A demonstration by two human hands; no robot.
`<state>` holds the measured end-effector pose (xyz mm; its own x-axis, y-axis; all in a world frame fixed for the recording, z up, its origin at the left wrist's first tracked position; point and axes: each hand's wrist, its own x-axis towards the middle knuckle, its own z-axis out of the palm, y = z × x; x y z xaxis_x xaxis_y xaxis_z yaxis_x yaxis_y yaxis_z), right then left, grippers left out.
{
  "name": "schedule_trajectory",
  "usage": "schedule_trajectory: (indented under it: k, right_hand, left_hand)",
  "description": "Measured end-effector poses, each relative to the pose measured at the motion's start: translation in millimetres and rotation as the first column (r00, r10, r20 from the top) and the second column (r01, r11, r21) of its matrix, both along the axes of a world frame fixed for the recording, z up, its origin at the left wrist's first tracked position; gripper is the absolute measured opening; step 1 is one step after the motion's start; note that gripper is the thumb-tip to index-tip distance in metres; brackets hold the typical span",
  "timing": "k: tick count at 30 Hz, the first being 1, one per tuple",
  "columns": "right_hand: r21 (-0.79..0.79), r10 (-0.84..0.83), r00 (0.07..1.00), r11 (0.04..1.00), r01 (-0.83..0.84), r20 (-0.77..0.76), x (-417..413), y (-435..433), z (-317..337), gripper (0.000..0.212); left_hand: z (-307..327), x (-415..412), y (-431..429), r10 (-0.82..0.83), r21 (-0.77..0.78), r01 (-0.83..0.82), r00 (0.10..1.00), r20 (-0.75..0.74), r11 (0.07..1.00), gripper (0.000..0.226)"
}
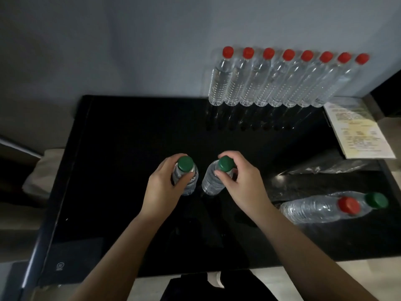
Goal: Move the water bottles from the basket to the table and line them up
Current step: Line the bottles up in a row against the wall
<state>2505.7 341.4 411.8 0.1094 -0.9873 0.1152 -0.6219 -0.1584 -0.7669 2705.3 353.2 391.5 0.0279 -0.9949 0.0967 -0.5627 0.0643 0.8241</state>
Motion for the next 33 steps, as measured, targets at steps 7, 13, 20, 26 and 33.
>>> schedule_trajectory:
  k: [7, 13, 20, 26, 33]
  right_hand:
    - [0.34, -0.098, 0.958, 0.94, 0.0, 0.271, -7, 15, -48, 0.081]
    - [0.51, -0.198, 0.957, 0.857, 0.066, 0.209, 0, 15, -103, 0.067]
    - [0.483, -0.247, 0.953, 0.865, 0.136, 0.174, 6, 8, -130, 0.058]
    - [0.461, -0.232, 0.96, 0.877, 0.136, 0.157, 6, 2, -127, 0.052]
    - [0.443, -0.247, 0.947, 0.886, 0.135, 0.206, 18, -70, -89, 0.049]
  left_hand:
    - [-50, 1, 13, 0.053, 0.225, -0.017, 0.986, -0.155, 0.974, 0.082]
    - [-92, -9, 18, 0.113, 0.369, -0.077, 0.991, -0.076, 0.926, 0.084]
    - [-111, -9, 3, 0.149, 0.409, -0.113, 0.987, -0.059, 0.906, 0.07]
    - [-106, -7, -2, 0.14, 0.408, -0.099, 0.987, -0.074, 0.908, 0.061]
    - [-71, 9, -75, 0.131, 0.385, -0.106, 0.991, -0.04, 0.917, 0.052]
